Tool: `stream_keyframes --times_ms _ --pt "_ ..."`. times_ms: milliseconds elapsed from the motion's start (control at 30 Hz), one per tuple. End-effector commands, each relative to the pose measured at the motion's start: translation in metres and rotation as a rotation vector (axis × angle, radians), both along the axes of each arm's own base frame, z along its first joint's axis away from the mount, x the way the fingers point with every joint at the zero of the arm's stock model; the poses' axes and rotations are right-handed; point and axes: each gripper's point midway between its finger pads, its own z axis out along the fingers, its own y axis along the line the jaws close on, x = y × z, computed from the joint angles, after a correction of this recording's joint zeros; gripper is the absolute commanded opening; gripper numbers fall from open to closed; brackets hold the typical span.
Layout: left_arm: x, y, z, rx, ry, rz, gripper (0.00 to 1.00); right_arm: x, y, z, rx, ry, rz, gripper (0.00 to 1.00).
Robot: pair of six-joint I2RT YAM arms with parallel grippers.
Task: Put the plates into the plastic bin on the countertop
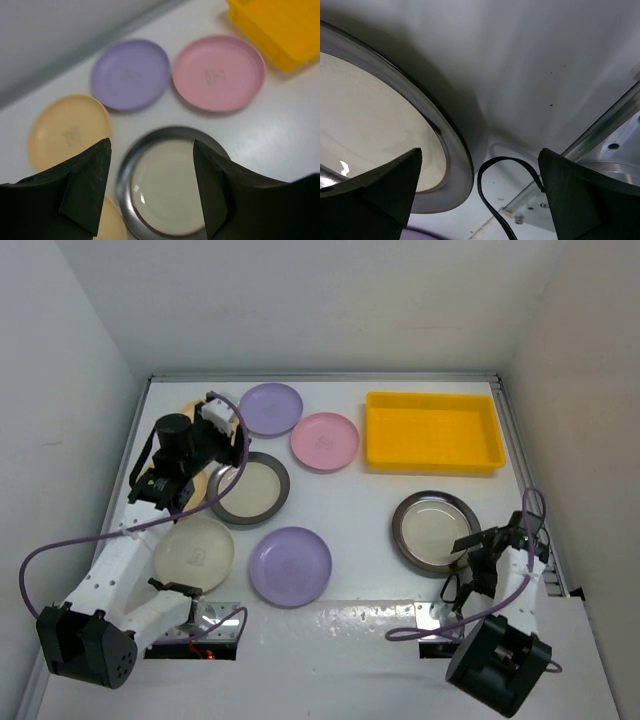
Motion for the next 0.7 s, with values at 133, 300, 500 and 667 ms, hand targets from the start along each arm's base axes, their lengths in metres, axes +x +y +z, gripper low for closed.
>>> stream_keyframes --times_ms 133,300,500,667 --pt "-0.030 -0.020 -0.035 -0.123 0.150 -0.069 0.69 0.018 0.021 -0.022 0.144 -0.158 -0.059 0.68" --pt "-0.027 -0.014 -0.026 -0.112 0.113 -0.034 0.71 0.024 0.035 -0.041 0.232 -0.200 -0.076 0.42" --pt "-0.025 -0.013 -0.023 -0.112 0.102 -0.026 0.71 -0.004 0.046 -0.052 0.231 -0.099 -0.049 0.00" --pt "-0.024 -0.013 -0.026 -0.110 0.111 -0.025 0.71 0.025 0.067 -0.006 0.236 -0.282 0.150 0.00"
